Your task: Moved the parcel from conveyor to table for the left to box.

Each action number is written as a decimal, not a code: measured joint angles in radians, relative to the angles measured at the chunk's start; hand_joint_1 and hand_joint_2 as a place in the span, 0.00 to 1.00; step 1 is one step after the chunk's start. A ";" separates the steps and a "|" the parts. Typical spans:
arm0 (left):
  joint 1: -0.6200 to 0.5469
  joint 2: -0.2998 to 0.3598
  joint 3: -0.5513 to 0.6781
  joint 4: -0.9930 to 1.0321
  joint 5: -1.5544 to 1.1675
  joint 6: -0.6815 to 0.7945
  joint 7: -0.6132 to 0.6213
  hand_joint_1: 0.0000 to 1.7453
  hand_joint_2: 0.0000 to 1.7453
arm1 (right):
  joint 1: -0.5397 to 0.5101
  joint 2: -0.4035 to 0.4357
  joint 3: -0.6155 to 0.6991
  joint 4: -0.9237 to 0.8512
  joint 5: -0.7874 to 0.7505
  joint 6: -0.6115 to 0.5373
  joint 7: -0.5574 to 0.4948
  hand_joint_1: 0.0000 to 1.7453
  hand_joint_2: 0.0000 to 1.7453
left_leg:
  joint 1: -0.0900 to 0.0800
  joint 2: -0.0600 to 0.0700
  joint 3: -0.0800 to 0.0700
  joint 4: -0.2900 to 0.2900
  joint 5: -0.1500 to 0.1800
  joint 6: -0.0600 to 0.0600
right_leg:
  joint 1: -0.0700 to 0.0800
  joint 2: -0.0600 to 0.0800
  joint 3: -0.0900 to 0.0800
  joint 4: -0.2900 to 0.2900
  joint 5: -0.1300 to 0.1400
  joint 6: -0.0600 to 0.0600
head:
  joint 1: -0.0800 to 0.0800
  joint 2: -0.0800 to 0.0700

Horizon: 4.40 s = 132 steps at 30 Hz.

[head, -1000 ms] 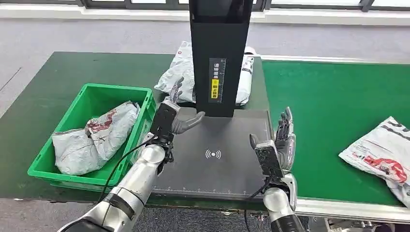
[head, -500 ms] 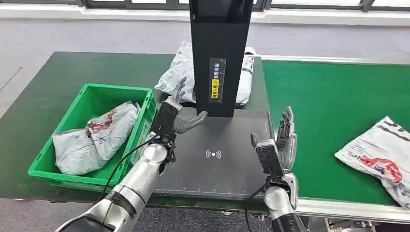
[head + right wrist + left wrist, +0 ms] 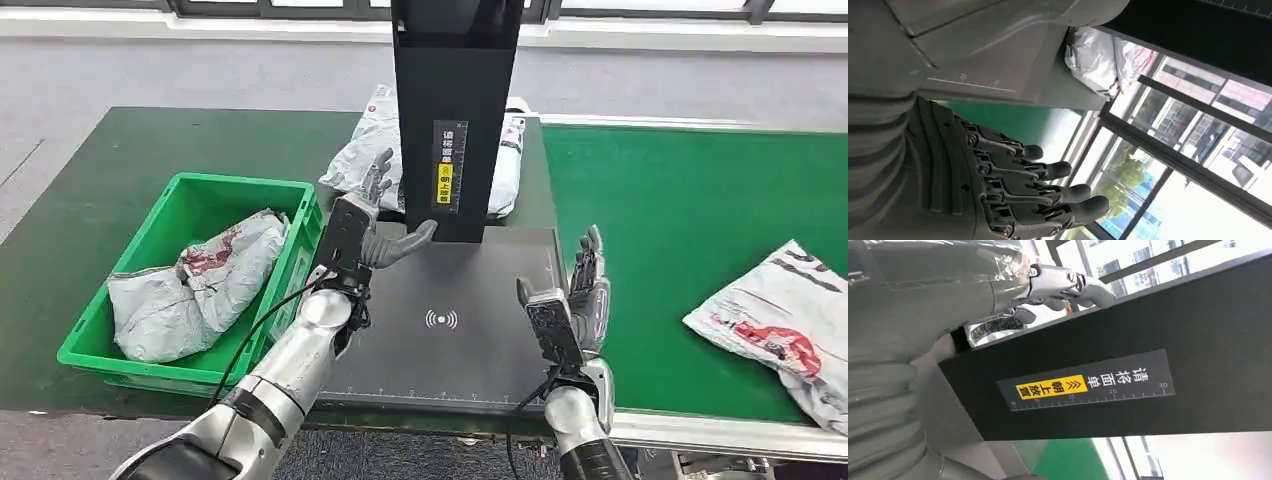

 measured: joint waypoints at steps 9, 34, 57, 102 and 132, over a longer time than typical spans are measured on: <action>0.025 0.010 -0.003 -0.034 0.017 0.006 0.003 0.00 1.00 | -0.010 -0.002 -0.005 0.022 0.002 -0.003 -0.007 0.00 1.00 | 0.000 0.000 0.000 0.000 0.000 0.000 | 0.000 0.000 0.000 0.000 0.000 0.000 | 0.000 0.000; 0.035 0.013 -0.003 -0.057 0.007 -0.010 0.025 0.00 1.00 | -0.031 -0.008 -0.032 0.061 0.068 -0.004 0.018 0.00 1.00 | 0.000 0.000 0.000 0.000 0.000 0.000 | 0.000 0.000 0.000 0.000 0.000 0.000 | 0.000 0.000; 0.034 0.010 -0.003 -0.058 -0.006 -0.017 0.031 0.00 1.00 | -0.056 -0.009 -0.064 0.097 0.065 -0.005 -0.006 0.00 1.00 | 0.000 0.000 0.000 0.000 0.000 0.000 | 0.000 0.000 0.000 0.000 0.000 0.000 | 0.000 0.000; 0.114 0.070 0.112 0.074 -0.010 0.034 -0.047 0.00 1.00 | -0.296 -0.382 -0.391 0.811 1.076 0.310 1.003 1.00 1.00 | -0.002 -0.004 -0.001 0.001 0.001 0.004 | -0.002 -0.005 0.003 -0.001 0.000 0.002 | 0.000 0.000; 0.203 0.085 0.190 -0.051 -0.114 0.130 -0.024 0.00 1.00 | -0.365 -0.060 -0.367 0.412 0.888 -0.179 0.298 1.00 1.00 | -0.001 -0.008 -0.007 0.000 0.004 0.002 | -0.002 -0.009 -0.003 0.002 0.000 0.001 | 0.000 0.000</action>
